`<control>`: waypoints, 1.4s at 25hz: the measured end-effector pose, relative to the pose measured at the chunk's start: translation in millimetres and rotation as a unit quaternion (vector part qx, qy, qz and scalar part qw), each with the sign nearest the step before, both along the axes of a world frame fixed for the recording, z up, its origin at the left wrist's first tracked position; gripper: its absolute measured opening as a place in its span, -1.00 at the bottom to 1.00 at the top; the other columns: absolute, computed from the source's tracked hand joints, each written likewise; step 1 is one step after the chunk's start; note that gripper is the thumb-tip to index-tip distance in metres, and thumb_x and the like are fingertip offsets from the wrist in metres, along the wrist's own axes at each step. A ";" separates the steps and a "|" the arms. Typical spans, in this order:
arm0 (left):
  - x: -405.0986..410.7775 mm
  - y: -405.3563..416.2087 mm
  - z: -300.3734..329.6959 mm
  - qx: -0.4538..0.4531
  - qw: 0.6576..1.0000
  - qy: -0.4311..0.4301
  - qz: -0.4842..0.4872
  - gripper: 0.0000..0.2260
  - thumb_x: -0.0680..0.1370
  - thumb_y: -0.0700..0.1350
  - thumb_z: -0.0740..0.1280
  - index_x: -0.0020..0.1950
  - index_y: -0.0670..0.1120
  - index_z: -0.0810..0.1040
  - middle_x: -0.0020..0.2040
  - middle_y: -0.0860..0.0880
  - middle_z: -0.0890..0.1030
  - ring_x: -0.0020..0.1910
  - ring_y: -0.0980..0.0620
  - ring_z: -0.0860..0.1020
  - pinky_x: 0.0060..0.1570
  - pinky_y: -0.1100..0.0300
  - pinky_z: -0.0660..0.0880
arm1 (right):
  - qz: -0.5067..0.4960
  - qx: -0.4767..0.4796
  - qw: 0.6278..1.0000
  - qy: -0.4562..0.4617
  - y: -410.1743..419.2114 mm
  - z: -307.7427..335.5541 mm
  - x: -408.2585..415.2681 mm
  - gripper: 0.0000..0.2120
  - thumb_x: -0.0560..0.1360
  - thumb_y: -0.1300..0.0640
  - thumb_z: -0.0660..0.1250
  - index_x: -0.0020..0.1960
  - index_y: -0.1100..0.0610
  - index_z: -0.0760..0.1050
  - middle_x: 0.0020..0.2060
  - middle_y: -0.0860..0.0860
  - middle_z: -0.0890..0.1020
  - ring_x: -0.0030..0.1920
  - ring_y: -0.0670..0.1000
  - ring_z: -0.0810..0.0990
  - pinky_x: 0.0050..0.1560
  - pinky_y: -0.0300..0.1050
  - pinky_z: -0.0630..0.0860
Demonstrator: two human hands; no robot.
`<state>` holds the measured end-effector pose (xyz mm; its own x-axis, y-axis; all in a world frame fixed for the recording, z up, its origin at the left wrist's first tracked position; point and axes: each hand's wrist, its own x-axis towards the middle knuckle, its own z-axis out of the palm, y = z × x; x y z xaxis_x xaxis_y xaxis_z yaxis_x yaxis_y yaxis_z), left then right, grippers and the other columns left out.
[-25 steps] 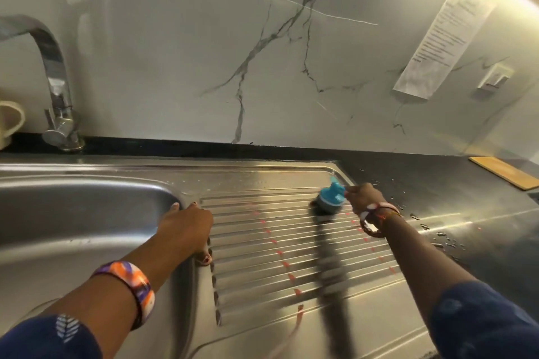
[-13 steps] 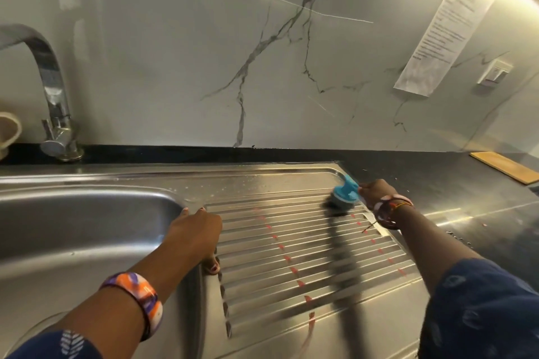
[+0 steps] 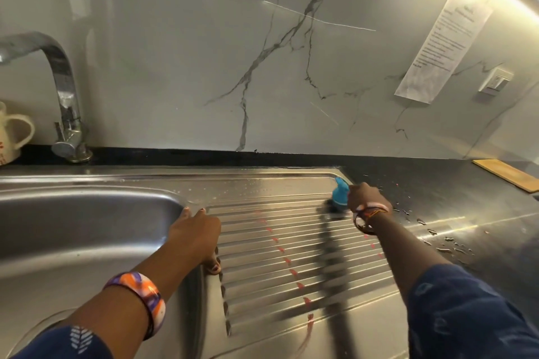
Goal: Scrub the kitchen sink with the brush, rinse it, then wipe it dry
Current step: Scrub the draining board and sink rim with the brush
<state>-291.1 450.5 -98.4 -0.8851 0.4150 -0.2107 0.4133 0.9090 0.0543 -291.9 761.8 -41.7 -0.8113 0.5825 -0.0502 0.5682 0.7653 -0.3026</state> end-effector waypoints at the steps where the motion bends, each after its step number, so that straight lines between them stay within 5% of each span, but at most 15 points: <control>1: -0.1 -1.2 -0.9 0.007 1.000 -0.001 0.004 -0.66 0.46 0.07 0.41 0.13 -0.08 0.52 0.32 -0.07 0.44 0.31 -0.01 0.42 0.46 0.04 0.08 | -0.001 0.040 0.999 -0.006 -6.4 -1.8 0.3 -0.67 0.60 0.11 0.16 0.29 0.21 0.46 0.12 0.17 0.59 0.10 0.14 0.56 0.14 -0.03 0.47; 3: -1.0 -4.3 -3.6 0.023 1.000 -0.007 0.008 -0.67 0.46 0.08 0.40 0.12 -0.09 0.51 0.24 -0.06 0.52 0.28 0.01 0.44 0.47 0.02 0.04 | 0.069 0.026 0.997 -0.004 -36.0 -1.6 0.7 -0.68 0.61 0.13 0.14 0.27 0.25 0.47 0.10 0.17 0.59 0.07 0.12 0.56 0.07 -0.10 0.46; 7: -0.4 -7.3 -4.4 0.028 1.000 -0.012 0.001 -0.64 0.46 0.12 0.38 0.13 -0.07 0.50 0.20 -0.03 0.55 0.35 0.02 0.37 0.48 -0.02 -0.02 | 0.246 -0.170 0.953 0.044 -134.2 -17.7 14.1 -0.70 0.60 0.12 0.17 0.28 0.16 0.51 -0.23 0.04 0.53 -0.39 -0.12 0.39 -0.36 -0.31 0.30; 9: 3.7 -10.5 -6.6 0.021 1.000 -0.008 -0.009 -0.61 0.48 0.15 0.34 0.17 -0.08 0.50 0.27 -0.03 0.50 0.40 0.01 0.32 0.48 -0.05 -0.05 | 0.271 -0.122 0.954 0.041 -135.3 -24.5 14.8 -0.68 0.61 0.10 0.15 0.32 0.11 0.47 -0.13 0.08 0.59 -0.32 -0.09 0.47 -0.29 -0.29 0.35; 12: 10.4 -16.3 -8.5 0.015 1.000 0.019 -0.014 -0.58 0.52 0.17 0.28 0.23 -0.08 0.49 0.39 -0.03 0.40 0.43 0.00 0.29 0.49 -0.08 -0.10 | 0.155 -0.005 0.987 0.028 -66.8 -15.6 11.3 -0.68 0.61 0.11 0.14 0.27 0.20 0.51 0.08 0.19 0.62 0.02 0.12 0.59 -0.02 -0.17 0.41; 15: 10.0 -16.1 -9.1 0.017 1.000 0.021 -0.012 -0.60 0.52 0.17 0.28 0.21 -0.08 0.51 0.39 -0.02 0.41 0.43 0.01 0.29 0.48 -0.10 -0.14 | -0.006 0.019 1.000 -0.010 -7.4 -2.9 15.1 -0.68 0.60 0.13 0.16 0.23 0.30 0.49 0.09 0.22 0.59 -0.04 0.12 0.53 0.01 -0.09 0.43; 18: 5.3 -16.0 -10.1 0.027 1.000 0.003 -0.006 -0.65 0.49 0.16 0.32 0.13 -0.05 0.52 0.29 -0.02 0.50 0.39 0.01 0.35 0.49 -0.09 -0.16 | 0.058 0.039 0.998 0.000 -36.4 -7.7 15.6 -0.67 0.61 0.13 0.14 0.24 0.30 0.48 0.11 0.20 0.59 0.03 0.11 0.55 0.00 -0.12 0.41; 23: 1.1 -13.2 -6.0 0.062 0.998 -0.008 0.018 -0.70 0.43 0.15 0.41 -0.02 -0.03 0.51 0.07 0.00 0.60 0.19 0.02 0.50 0.49 -0.02 0.05 | 0.248 -0.073 0.963 0.076 -157.6 -35.2 17.4 -0.67 0.60 0.09 0.14 0.33 0.09 0.47 0.17 0.12 0.60 0.16 0.11 0.57 0.12 -0.14 0.45; 26: 8.2 -14.7 -4.9 0.087 0.996 -0.020 0.025 -0.68 0.43 0.11 0.43 -0.26 0.03 0.31 -0.03 0.01 0.54 0.15 -0.02 0.49 0.36 0.07 0.30 | 0.220 -0.024 0.972 0.082 -130.8 -30.7 20.7 -0.68 0.61 0.10 0.13 0.30 0.11 0.49 0.12 0.14 0.62 0.14 0.15 0.58 0.12 -0.08 0.46; 31: 8.1 -17.9 -6.7 0.090 0.995 -0.027 0.015 -0.66 0.45 0.09 0.41 -0.34 0.04 0.29 0.11 -0.02 0.56 0.18 -0.02 0.48 0.40 0.09 0.24 | -0.026 -0.002 0.999 0.033 -23.0 -3.7 28.5 -0.69 0.60 0.18 0.16 0.24 0.32 0.48 0.16 0.25 0.56 0.17 0.23 0.53 0.15 -0.01 0.44; 35: -0.9 -15.6 -14.8 0.084 0.996 -0.030 0.007 -0.65 0.42 0.12 0.44 -0.34 0.02 0.33 0.10 -0.02 0.57 0.15 -0.04 0.48 0.31 0.11 0.32 | 0.081 -0.069 0.994 0.033 -78.3 -14.4 10.9 -0.69 0.58 0.16 0.19 0.22 0.30 0.51 0.05 0.21 0.61 -0.08 0.09 0.55 -0.12 -0.11 0.42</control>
